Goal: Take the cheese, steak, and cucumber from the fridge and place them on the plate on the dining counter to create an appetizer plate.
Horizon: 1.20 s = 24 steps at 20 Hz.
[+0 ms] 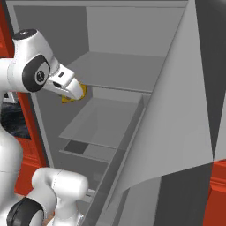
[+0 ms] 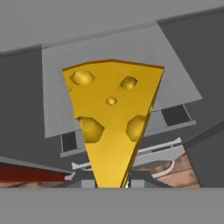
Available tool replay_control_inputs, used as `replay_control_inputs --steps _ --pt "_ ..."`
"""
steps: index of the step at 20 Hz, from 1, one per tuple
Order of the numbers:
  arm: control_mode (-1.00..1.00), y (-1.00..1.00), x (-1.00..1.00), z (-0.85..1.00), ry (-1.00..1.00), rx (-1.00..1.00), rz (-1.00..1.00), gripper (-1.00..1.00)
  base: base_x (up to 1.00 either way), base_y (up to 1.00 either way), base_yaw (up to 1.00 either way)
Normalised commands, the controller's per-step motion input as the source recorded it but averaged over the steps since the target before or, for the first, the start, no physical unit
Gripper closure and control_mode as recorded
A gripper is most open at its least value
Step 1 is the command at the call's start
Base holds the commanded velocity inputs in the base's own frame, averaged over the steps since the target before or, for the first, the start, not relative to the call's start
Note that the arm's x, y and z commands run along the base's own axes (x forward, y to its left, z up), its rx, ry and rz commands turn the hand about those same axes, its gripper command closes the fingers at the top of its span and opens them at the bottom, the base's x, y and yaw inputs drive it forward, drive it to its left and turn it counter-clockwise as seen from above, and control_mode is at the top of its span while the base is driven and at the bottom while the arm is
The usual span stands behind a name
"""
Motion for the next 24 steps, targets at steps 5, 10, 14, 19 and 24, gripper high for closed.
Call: replay_control_inputs --steps 5,10,14,19,24 --pt "1.0 0.0 -0.16 -0.02 0.05 0.0 0.0 1.0 -0.23 0.08 0.0" --pt "1.0 0.0 0.0 0.0 0.0 0.0 0.0 1.0 -0.94 0.6 0.0" --pt "1.0 0.0 0.0 0.0 0.0 0.0 0.0 1.0 -1.0 0.94 0.0" --pt "1.0 0.0 0.0 0.0 0.0 0.0 0.0 1.0 -0.95 1.0 -0.12" --pt "1.0 0.0 0.0 0.0 0.0 0.0 0.0 1.0 -0.89 0.7 -0.54"
